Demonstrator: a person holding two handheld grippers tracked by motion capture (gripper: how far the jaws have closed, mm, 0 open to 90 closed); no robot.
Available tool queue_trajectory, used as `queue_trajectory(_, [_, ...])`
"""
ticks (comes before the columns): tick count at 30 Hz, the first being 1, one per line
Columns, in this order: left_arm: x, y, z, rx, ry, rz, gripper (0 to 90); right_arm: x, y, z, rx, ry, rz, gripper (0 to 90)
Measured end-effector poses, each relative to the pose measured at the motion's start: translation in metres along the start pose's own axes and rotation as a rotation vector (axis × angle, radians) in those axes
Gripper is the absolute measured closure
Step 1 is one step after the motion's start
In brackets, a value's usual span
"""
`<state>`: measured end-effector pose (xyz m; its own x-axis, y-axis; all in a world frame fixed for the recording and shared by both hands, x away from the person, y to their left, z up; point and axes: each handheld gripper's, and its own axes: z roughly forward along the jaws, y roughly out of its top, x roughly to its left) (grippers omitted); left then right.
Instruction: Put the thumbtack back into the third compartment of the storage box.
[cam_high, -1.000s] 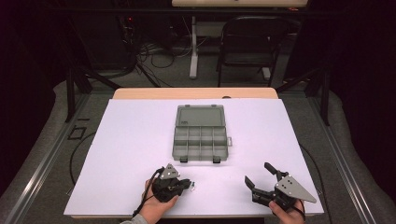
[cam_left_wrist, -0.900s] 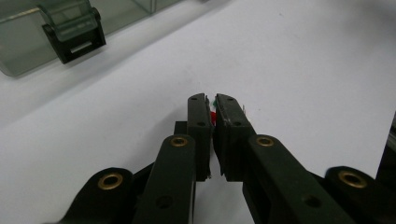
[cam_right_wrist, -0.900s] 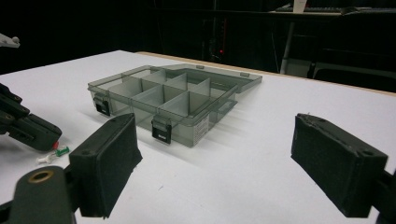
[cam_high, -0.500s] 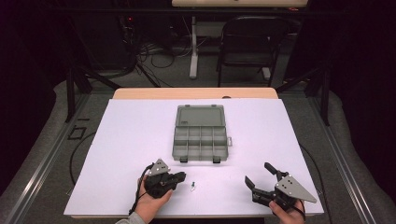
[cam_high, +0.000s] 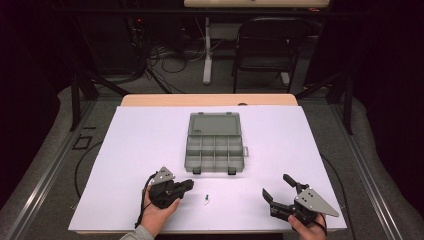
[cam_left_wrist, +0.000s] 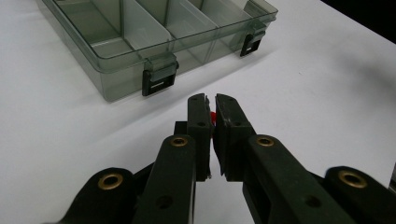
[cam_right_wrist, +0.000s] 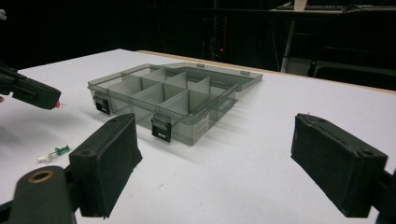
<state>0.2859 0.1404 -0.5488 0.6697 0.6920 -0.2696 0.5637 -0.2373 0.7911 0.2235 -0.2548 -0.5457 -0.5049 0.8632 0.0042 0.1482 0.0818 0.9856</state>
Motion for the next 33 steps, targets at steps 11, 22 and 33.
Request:
queue_trajectory(11, [0.004, 0.005, -0.005, -0.025, -0.002, -0.033, 84.9, 0.0, -0.001, 0.001, 0.003, -0.005, -0.005, 14.5])
queue_trajectory(22, [0.002, 0.027, -0.006, -0.041, -0.009, -0.031, 84.9, -0.002, -0.001, 0.002, 0.008, -0.008, -0.002, 14.5])
queue_trajectory(33, [-0.009, 0.069, 0.006, -0.042, -0.009, 0.02, 84.9, -0.002, -0.002, 0.002, 0.008, -0.008, 0.002, 14.5])
